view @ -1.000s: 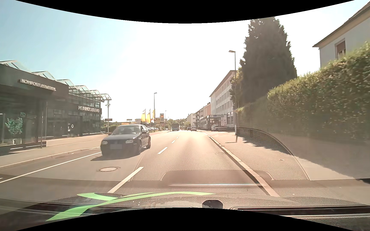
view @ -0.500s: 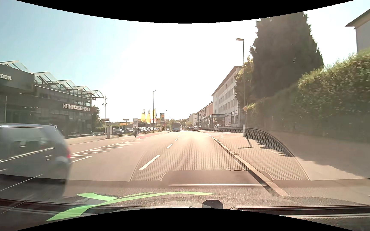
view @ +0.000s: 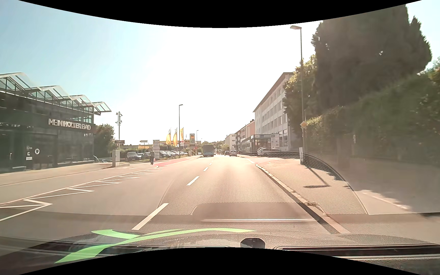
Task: Follow the waypoints while adhering to traffic rules and regulations
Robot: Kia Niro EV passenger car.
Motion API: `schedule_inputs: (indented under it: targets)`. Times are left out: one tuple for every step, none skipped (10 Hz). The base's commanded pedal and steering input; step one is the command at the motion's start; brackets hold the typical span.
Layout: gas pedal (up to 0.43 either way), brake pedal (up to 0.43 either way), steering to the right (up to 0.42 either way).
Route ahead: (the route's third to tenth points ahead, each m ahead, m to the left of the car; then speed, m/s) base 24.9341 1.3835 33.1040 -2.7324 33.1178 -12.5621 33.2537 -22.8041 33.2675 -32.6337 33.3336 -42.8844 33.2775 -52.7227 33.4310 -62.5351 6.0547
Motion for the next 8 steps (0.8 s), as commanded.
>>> schedule_inputs:
  targets:
    - [0.000,0.000,-0.004]
    - [0.000,0.000,-0.004]
    - [0.000,0.000,-0.004]
    - [0.000,0.000,-0.004]
    - [0.000,0.000,-0.004]
    - [0.000,0.000,-0.004]
    - [0.000,0.000,-0.004]
    - [0.000,0.000,-0.004]
